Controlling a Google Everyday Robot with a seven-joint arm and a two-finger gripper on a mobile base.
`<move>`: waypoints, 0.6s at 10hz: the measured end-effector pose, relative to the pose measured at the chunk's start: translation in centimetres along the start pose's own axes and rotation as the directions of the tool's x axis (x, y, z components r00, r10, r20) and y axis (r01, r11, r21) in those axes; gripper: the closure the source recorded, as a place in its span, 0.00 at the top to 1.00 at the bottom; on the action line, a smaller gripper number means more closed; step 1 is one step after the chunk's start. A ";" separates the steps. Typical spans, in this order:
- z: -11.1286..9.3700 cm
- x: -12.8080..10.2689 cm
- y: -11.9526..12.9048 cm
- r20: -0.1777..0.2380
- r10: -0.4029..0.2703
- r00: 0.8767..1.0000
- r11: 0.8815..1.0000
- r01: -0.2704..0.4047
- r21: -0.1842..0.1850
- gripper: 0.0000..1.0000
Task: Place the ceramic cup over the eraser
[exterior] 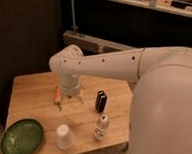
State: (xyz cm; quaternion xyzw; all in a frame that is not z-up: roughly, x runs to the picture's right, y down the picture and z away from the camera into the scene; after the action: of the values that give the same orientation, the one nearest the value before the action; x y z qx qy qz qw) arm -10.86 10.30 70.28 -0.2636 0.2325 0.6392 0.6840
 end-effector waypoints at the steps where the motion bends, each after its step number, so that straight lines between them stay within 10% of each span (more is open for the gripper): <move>1: 0.0 0.0 0.0 0.000 0.000 1.000 1.000 0.000 0.000 0.65; 6: -0.1 0.3 0.1 0.008 -0.005 1.000 1.000 0.005 -0.007 0.65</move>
State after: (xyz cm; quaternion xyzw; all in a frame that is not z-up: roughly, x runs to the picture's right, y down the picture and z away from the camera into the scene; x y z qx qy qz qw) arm -10.90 10.42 70.01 -0.2642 0.2267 0.6392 0.6857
